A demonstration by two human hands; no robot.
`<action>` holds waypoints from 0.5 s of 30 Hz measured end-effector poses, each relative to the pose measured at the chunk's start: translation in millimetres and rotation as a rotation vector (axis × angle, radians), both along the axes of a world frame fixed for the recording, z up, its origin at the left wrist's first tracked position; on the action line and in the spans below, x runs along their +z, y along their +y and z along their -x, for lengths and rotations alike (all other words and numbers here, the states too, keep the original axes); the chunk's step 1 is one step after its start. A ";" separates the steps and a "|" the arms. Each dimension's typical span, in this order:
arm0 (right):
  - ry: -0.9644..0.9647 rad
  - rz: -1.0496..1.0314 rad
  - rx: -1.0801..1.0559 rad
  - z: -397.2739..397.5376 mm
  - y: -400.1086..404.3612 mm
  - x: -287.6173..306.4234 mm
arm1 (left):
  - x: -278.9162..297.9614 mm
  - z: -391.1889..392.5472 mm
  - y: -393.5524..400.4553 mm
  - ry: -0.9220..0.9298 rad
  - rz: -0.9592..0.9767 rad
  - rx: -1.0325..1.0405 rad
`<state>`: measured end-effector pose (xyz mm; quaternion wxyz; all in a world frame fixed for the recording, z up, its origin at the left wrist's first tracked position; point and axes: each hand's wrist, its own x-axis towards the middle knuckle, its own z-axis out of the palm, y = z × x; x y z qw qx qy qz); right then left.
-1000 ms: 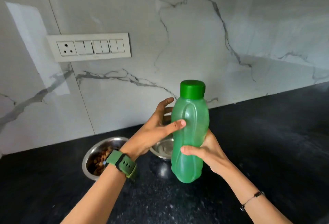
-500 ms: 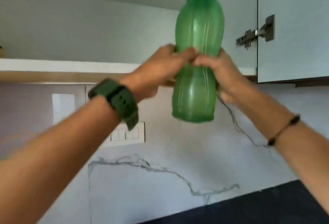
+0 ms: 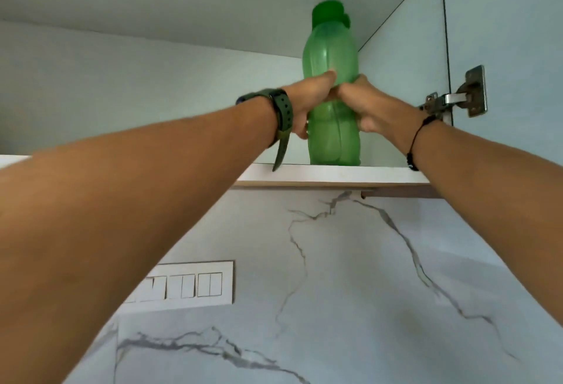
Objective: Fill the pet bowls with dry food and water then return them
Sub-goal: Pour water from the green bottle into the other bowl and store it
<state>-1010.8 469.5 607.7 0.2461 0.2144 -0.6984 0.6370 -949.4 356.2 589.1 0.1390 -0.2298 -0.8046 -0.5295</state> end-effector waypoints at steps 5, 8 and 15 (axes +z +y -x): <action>-0.219 -0.122 -0.076 53.3 20.0 3.6 | 6.9 49.8 25.2 -0.122 0.055 0.070; -0.338 -0.291 -0.097 66.3 26.3 5.8 | 14.0 63.2 36.4 -0.157 0.071 0.165; -0.388 -0.453 -0.141 86.5 38.3 14.4 | 26.9 86.1 51.3 -0.233 0.209 0.274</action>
